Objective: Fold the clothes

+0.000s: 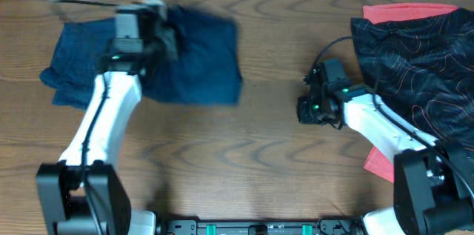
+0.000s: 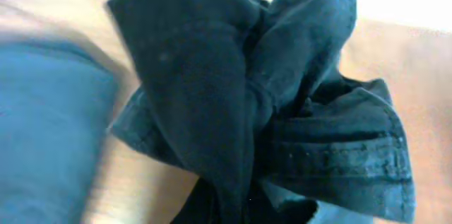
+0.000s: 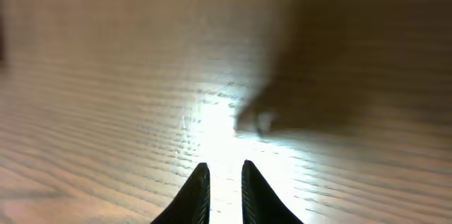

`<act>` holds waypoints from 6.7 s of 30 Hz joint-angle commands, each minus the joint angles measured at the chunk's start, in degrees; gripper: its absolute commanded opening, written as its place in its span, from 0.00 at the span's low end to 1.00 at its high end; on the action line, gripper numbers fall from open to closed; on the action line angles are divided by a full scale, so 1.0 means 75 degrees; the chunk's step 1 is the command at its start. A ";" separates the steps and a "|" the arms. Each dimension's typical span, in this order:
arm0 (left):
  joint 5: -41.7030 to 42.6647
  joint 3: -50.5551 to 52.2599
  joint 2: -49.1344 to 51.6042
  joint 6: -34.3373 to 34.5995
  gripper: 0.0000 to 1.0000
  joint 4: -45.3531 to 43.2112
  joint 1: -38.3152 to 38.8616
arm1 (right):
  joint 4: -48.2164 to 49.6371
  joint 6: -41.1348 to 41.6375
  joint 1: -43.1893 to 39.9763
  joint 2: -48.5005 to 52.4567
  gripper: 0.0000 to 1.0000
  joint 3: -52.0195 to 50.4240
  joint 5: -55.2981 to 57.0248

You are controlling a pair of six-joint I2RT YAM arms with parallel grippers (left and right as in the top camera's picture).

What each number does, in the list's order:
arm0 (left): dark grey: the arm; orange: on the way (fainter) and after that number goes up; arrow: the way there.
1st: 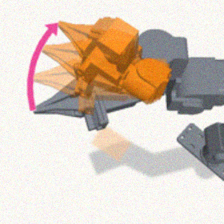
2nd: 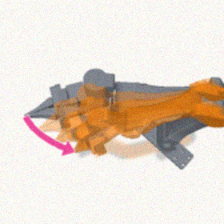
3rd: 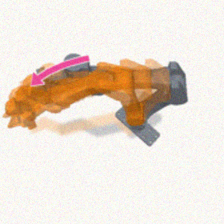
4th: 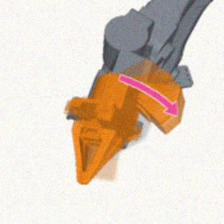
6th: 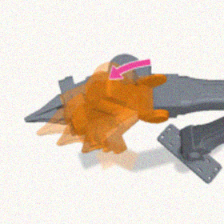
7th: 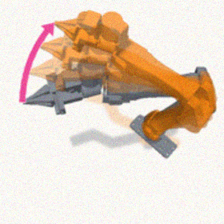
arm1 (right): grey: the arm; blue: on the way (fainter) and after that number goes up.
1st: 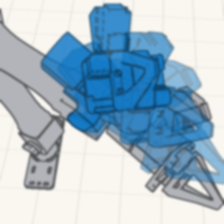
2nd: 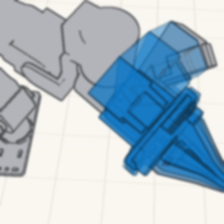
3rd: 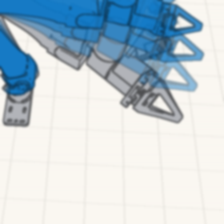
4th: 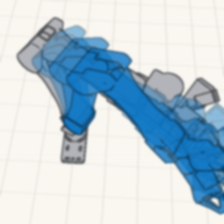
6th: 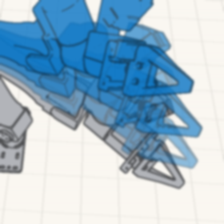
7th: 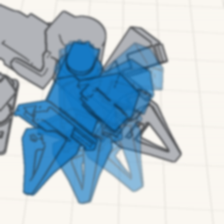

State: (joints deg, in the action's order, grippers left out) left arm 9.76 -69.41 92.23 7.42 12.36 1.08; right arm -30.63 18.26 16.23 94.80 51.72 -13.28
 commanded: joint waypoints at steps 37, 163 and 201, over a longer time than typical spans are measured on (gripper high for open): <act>-0.2401 -0.0012 0.1784 0.5158 0.12 0.0274 -0.3302 | -0.0545 -0.0096 -0.0055 -0.0286 0.16 0.0146 -0.0003; -0.1218 0.1644 -0.8166 -0.0093 0.98 0.5983 0.0810 | 0.4645 -0.1443 -0.2384 -1.2598 0.99 -0.6843 0.2407; -0.1218 0.1644 -0.8166 -0.0093 0.98 0.5983 0.0810 | 0.3567 -0.1845 -0.2413 -1.2595 0.99 -0.6854 0.2308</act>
State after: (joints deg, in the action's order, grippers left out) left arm 1.23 -57.10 31.16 6.17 57.21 6.92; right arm -3.62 5.37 -1.06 0.69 0.40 4.47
